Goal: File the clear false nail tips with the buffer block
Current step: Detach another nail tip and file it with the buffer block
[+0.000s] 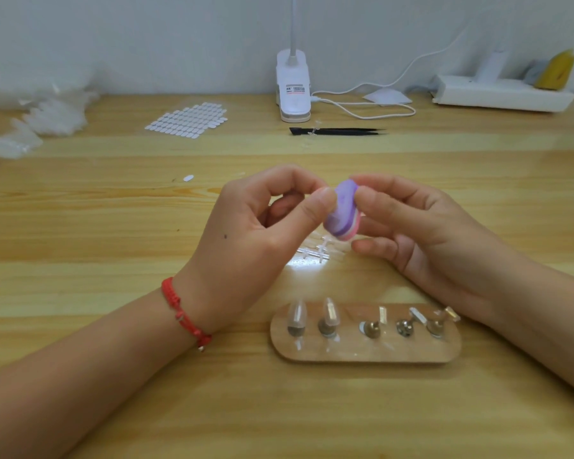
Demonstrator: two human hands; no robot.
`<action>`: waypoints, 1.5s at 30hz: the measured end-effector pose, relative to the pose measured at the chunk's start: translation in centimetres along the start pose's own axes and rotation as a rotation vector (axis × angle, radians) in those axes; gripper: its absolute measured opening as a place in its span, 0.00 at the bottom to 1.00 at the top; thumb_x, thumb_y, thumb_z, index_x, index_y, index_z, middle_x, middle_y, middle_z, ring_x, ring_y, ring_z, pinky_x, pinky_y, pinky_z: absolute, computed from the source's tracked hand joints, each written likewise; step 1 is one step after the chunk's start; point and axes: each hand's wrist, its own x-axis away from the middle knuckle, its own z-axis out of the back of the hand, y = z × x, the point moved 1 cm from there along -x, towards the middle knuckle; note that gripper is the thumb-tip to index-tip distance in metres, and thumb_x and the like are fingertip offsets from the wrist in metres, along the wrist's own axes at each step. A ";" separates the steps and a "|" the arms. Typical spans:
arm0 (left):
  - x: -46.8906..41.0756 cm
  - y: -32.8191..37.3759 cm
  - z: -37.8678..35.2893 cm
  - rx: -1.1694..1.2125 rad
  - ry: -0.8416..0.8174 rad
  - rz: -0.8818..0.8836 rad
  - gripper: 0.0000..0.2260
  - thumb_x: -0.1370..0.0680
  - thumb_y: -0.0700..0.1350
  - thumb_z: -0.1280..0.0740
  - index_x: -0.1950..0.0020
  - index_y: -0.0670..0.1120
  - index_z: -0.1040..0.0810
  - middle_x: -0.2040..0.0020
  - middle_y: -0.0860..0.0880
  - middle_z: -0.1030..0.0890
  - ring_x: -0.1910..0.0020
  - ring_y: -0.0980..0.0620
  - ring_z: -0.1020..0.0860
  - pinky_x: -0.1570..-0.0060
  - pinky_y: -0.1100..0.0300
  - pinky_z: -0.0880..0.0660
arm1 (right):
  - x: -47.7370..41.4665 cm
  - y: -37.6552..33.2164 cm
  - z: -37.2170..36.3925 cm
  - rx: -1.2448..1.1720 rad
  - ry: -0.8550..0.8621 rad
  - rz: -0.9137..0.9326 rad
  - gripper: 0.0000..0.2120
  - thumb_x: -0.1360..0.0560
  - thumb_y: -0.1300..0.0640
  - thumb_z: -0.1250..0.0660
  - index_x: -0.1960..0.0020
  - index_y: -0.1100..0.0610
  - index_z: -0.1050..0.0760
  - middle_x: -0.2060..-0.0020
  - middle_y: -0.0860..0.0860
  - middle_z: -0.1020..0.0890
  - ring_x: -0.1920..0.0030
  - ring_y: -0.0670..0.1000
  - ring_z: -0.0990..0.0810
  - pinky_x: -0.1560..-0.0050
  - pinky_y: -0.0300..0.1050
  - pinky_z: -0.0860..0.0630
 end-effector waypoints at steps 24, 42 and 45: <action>-0.4 -0.4 0.4 -0.027 0.110 0.011 0.06 0.25 0.43 0.33 0.62 0.45 0.23 0.73 0.52 0.40 0.75 0.59 0.40 0.71 0.69 0.40 | 0.2 0.0 -0.4 0.074 -0.035 -0.001 0.07 0.38 0.58 0.24 0.60 0.53 0.15 0.64 0.51 0.14 0.66 0.46 0.16 0.68 0.35 0.21; -0.2 -0.2 0.3 0.019 0.125 0.037 0.07 0.28 0.47 0.29 0.62 0.44 0.19 0.76 0.56 0.42 0.76 0.59 0.42 0.73 0.70 0.41 | 0.0 0.0 0.1 -0.024 0.045 0.006 0.05 0.35 0.58 0.28 0.59 0.54 0.16 0.61 0.54 0.15 0.63 0.49 0.15 0.68 0.36 0.21; -0.2 -0.2 0.4 0.016 0.125 0.038 0.07 0.28 0.45 0.30 0.61 0.42 0.19 0.76 0.56 0.42 0.76 0.58 0.42 0.73 0.69 0.41 | 0.1 0.1 -0.1 0.013 -0.004 0.000 0.05 0.34 0.61 0.29 0.60 0.54 0.16 0.62 0.53 0.14 0.64 0.48 0.15 0.67 0.37 0.21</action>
